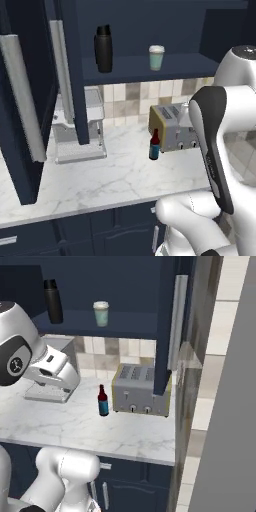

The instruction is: Sort all alcoholic drinks to one cabinet, and non-alcoholic drinks to the other.

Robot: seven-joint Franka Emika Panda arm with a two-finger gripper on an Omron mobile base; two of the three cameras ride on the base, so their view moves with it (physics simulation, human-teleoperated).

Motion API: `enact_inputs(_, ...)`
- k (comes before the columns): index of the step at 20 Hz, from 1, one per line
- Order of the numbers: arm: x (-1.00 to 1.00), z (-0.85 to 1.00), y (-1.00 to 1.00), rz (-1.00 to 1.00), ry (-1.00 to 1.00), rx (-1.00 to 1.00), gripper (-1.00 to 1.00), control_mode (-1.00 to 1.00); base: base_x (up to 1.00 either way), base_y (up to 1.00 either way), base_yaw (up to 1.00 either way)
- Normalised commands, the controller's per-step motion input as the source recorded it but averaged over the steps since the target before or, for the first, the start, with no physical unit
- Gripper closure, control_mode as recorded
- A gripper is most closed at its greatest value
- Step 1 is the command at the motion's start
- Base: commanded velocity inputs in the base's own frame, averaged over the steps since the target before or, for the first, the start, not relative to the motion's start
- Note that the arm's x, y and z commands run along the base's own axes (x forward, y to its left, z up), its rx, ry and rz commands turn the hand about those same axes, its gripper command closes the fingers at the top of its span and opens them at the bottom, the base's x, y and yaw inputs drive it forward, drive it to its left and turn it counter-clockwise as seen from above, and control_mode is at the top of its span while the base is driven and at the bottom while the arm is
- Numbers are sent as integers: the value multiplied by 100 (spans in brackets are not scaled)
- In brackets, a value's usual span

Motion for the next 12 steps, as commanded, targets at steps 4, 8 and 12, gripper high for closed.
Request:
enact_inputs(4, 0, 0, 0, 0, 0, 0, -100, 100, 54, -39, 0)
enact_inputs(8, 0, 0, 0, 0, 0, 0, -100, 100, 61, -7, 0)
enact_inputs(12, 18, -1, 0, 0, 2, 0, -100, -100, 23, 0, 0)
